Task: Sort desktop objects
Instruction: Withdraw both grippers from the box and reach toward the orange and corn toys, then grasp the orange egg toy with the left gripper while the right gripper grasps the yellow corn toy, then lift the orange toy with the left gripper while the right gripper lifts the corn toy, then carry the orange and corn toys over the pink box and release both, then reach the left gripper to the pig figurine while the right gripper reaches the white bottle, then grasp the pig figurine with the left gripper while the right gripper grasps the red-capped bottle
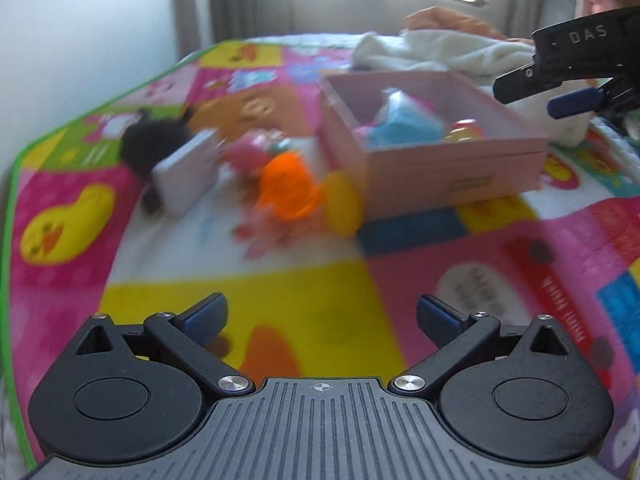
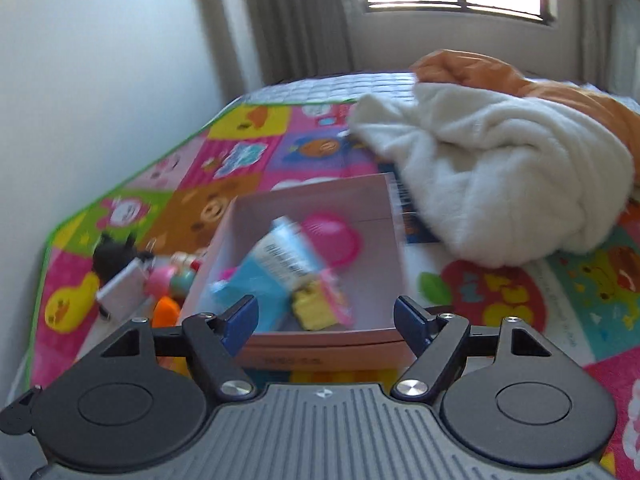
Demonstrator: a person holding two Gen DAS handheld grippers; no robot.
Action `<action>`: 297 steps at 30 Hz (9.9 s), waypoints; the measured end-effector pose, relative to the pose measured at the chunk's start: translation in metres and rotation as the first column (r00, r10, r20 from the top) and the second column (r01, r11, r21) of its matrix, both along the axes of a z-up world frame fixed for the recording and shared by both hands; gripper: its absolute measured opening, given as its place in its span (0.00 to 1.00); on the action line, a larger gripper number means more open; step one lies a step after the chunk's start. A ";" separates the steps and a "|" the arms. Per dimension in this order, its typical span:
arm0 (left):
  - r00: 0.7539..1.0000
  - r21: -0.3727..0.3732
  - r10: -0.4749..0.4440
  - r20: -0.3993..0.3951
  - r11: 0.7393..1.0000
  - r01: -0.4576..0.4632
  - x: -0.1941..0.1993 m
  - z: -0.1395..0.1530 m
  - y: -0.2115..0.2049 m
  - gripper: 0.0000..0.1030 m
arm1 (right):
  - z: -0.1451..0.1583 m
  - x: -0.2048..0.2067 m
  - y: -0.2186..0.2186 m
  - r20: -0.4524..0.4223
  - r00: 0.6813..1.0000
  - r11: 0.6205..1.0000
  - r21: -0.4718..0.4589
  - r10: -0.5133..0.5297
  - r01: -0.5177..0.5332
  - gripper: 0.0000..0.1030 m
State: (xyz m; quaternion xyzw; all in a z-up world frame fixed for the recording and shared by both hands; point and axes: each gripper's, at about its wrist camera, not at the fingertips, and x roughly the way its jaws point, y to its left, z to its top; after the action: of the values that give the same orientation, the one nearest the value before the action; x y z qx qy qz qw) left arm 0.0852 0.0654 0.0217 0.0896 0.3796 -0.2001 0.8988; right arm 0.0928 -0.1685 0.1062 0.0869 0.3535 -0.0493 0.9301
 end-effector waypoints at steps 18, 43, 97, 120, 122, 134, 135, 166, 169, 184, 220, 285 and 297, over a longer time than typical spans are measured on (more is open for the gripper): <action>0.994 -0.011 0.098 -0.052 0.995 -0.099 -0.019 -0.001 0.093 1.00 | -0.104 0.069 0.218 -0.162 0.897 0.686 -0.593 0.411 -0.422 0.08; 0.997 -0.044 0.047 -0.063 0.998 -0.050 -0.033 -0.001 0.077 1.00 | -0.080 0.044 0.143 -0.132 0.967 0.948 -0.206 0.218 -0.242 0.25; 0.996 -0.056 0.031 -0.085 0.998 -0.036 -0.068 0.011 0.049 0.97 | -0.056 -0.077 0.087 -0.309 0.919 0.885 -0.317 0.244 -0.341 0.57; 0.996 -0.046 0.013 -0.089 0.999 -0.017 -0.072 0.011 0.041 0.99 | -0.051 -0.066 0.109 -0.215 0.926 0.925 -0.154 0.311 -0.347 0.29; 0.997 -0.044 -0.003 -0.072 0.999 0.000 -0.071 0.011 0.035 0.99 | -0.037 -0.080 0.097 -0.184 0.940 0.940 -0.134 0.286 -0.312 0.29; 0.996 0.005 -0.062 0.059 0.998 0.062 -0.066 0.008 -0.010 0.99 | -0.023 -0.125 0.041 -0.070 0.995 0.996 -0.058 0.067 -0.071 0.29; 0.996 0.014 -0.060 0.064 0.998 0.060 -0.065 0.008 -0.012 0.99 | -0.024 -0.125 0.042 -0.060 0.996 0.996 -0.056 0.072 -0.075 0.29; 0.995 0.060 -0.099 -0.001 0.993 0.099 -0.069 0.014 -0.030 0.56 | -0.028 -0.127 0.046 -0.033 0.995 0.994 -0.050 0.094 -0.095 0.29; 0.992 0.050 -0.127 0.016 0.991 0.126 -0.079 0.022 -0.032 0.56 | -0.028 -0.128 0.048 -0.036 0.995 0.994 -0.060 0.093 -0.095 0.29; 0.967 0.016 -0.237 0.096 0.972 0.236 -0.081 0.051 -0.045 0.56 | -0.011 -0.123 0.016 -0.090 0.993 0.995 0.078 0.076 -0.069 0.29; 0.992 -0.144 0.054 -0.113 0.987 -0.070 -0.029 0.015 0.086 1.00 | -0.030 0.108 0.155 -0.064 0.934 0.918 -0.173 0.351 -0.357 0.59; 0.969 -0.028 -0.245 -0.037 0.969 0.244 -0.086 0.009 -0.049 0.75 | -0.036 -0.084 0.020 -0.035 0.995 0.992 0.091 0.095 -0.092 0.56; 0.989 -0.034 -0.096 -0.114 0.995 0.093 -0.082 0.003 0.021 0.92 | -0.071 -0.014 0.102 -0.200 0.958 0.973 -0.062 0.205 -0.221 0.20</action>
State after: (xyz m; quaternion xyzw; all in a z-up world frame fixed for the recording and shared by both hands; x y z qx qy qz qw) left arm 0.0031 0.0865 0.0248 0.0830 0.4235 -0.2527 0.8660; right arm 0.0789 -0.0661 0.0347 0.0041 0.4464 0.0282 0.8944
